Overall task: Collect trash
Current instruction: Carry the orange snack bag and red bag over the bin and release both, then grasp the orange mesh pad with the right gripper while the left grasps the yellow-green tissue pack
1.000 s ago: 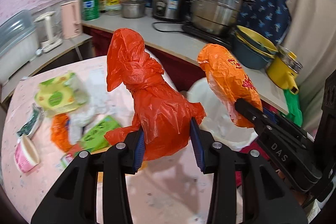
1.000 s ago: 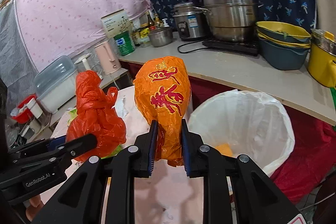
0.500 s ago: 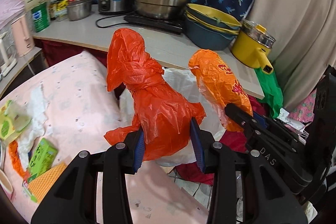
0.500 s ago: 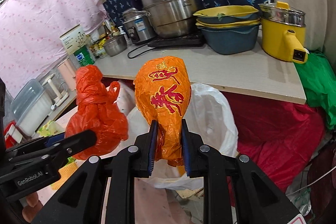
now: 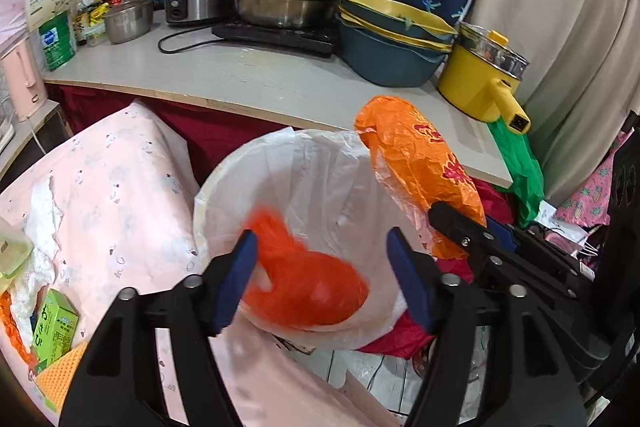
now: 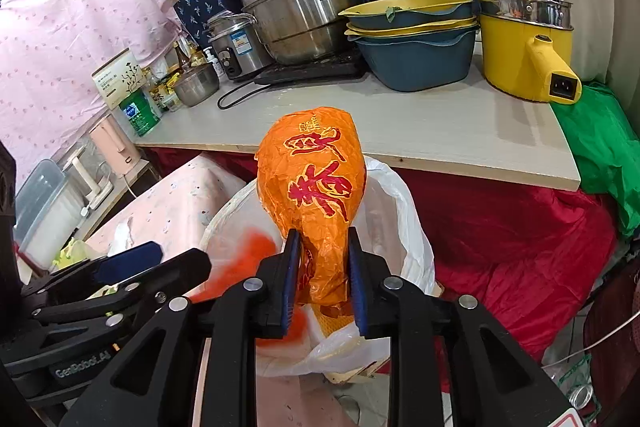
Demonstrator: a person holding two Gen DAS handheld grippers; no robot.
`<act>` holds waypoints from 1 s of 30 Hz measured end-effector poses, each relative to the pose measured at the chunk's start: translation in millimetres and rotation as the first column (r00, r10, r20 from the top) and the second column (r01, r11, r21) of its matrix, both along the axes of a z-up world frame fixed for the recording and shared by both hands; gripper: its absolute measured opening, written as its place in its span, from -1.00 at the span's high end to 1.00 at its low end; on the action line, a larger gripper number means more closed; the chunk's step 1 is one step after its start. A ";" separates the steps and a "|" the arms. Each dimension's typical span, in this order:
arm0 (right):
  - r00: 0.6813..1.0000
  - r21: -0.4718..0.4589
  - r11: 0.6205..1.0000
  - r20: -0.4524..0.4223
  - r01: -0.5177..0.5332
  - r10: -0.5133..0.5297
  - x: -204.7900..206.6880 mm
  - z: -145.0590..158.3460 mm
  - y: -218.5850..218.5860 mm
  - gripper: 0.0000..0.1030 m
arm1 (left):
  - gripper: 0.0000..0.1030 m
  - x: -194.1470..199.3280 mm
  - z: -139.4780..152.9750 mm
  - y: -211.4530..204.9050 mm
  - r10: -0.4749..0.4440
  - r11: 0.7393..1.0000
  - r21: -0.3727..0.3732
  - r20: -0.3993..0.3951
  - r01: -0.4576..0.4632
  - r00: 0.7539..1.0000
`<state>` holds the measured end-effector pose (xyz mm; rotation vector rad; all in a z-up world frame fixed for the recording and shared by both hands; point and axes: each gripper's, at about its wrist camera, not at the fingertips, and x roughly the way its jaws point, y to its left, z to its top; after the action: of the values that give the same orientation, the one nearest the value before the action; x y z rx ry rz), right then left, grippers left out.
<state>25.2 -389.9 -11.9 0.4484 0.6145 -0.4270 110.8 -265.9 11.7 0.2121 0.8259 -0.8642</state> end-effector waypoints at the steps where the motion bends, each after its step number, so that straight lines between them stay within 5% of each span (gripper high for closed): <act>1: 1.000 0.001 1.000 -0.001 -0.002 0.002 2.2 -0.8 -1.4 0.49 | -0.36 2.4 0.0 1.9 0.008 1.000 -0.002 -0.003 -0.008 1.000; 10: 1.000 -0.015 1.000 0.005 -0.015 0.016 19.7 -1.9 4.8 0.05 | -0.51 22.1 0.9 31.3 0.122 0.992 -0.006 -0.017 -0.122 0.992; 30: 0.991 -0.041 0.992 0.059 -0.120 0.122 31.2 31.3 64.0 -0.14 | -0.52 30.2 14.3 137.7 0.330 0.944 -0.022 0.006 -0.329 0.944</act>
<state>56.5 -325.9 19.3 0.3845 0.5703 -0.3076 140.9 -128.2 26.0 0.0561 0.8145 -0.5555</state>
